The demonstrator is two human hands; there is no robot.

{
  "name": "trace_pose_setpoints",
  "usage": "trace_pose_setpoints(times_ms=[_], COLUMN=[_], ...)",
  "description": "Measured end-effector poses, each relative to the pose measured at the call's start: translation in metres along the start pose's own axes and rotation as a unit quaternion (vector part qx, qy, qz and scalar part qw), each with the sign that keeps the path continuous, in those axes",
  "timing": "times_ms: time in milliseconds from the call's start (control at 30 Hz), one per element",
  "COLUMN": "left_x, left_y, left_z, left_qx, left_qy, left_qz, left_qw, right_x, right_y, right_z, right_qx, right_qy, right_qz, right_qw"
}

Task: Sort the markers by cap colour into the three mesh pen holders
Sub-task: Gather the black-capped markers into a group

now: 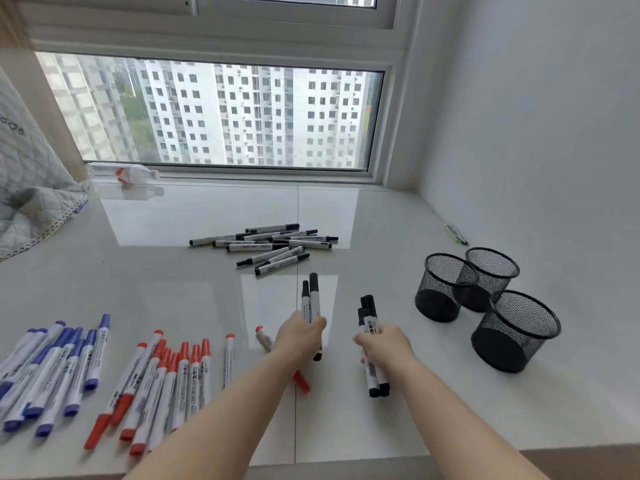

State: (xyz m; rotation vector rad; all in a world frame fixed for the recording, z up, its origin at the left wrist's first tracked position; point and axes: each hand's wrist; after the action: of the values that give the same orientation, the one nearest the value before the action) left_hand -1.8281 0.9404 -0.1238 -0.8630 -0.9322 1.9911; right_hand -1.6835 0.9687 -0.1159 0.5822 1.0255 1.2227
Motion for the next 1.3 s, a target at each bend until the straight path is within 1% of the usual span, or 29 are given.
trace_pose_setpoints(times_ms=[167, 233, 300, 400, 467, 600, 667, 733, 800, 867, 933, 1000, 1100, 1300], left_x=[-0.011, -0.016, -0.020, -0.024, -0.025, -0.032, -0.036, -0.038, -0.038, -0.039, -0.038, -0.036, -0.033, -0.035], left_y=[0.025, 0.033, 0.036, 0.036, 0.035, 0.033, 0.033, 0.037, 0.041, 0.045, 0.050, 0.053, 0.054, 0.047], left_z=[0.016, 0.025, 0.034, 0.046, 0.047, 0.025, 0.010, -0.001, -0.007, -0.008, -0.009, -0.008, -0.007, -0.012], left_qx=[0.097, 0.125, 0.127, 0.167, 0.217, 0.340, 0.367, 0.352, 0.306, 0.256, 0.246, 0.268, 0.288, 0.278], left_qy=[-0.030, -0.044, -0.039, -0.021, -0.022, -0.042, -0.049, -0.067, -0.096, -0.120, -0.107, -0.070, -0.031, -0.034], left_qz=[-0.039, -0.056, -0.061, -0.059, -0.071, -0.083, -0.093, -0.095, -0.092, -0.103, -0.127, -0.137, -0.123, -0.079], left_qw=[0.994, 0.990, 0.989, 0.984, 0.973, 0.936, 0.924, 0.929, 0.943, 0.954, 0.955, 0.951, 0.949, 0.957], right_x=[-0.016, -0.021, -0.025, -0.031, -0.033, -0.033, -0.033, -0.032, -0.031, -0.029, -0.025, -0.022, -0.017, -0.019], right_y=[-0.008, -0.008, -0.007, -0.009, -0.011, -0.016, -0.018, -0.022, -0.024, -0.027, -0.029, -0.029, -0.027, -0.025], right_z=[-0.011, -0.017, -0.021, -0.027, -0.029, -0.035, -0.039, -0.044, -0.048, -0.049, -0.047, -0.046, -0.043, -0.046], right_qx=[-0.044, -0.043, -0.052, -0.126, -0.140, -0.142, -0.173, -0.207, -0.239, -0.305, -0.357, -0.362, -0.350, -0.342], right_qy=[-0.001, -0.008, -0.011, -0.008, -0.016, -0.053, -0.066, -0.065, -0.068, -0.085, -0.098, -0.093, -0.080, -0.069], right_qz=[0.043, 0.057, 0.075, 0.121, 0.140, 0.175, 0.201, 0.230, 0.241, 0.234, 0.203, 0.166, 0.138, 0.111], right_qw=[0.998, 0.997, 0.996, 0.985, 0.980, 0.973, 0.962, 0.949, 0.938, 0.919, 0.907, 0.913, 0.923, 0.931])
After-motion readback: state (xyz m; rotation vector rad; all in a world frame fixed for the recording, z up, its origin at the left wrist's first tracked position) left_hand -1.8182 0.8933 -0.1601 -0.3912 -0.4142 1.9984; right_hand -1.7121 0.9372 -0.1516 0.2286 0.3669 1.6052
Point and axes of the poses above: each hand's wrist, its own x-axis towards the middle knuckle, its own z-axis out of the back of the hand, y = z × x, and after that the axes turned 5 degrees about -y, right-handed
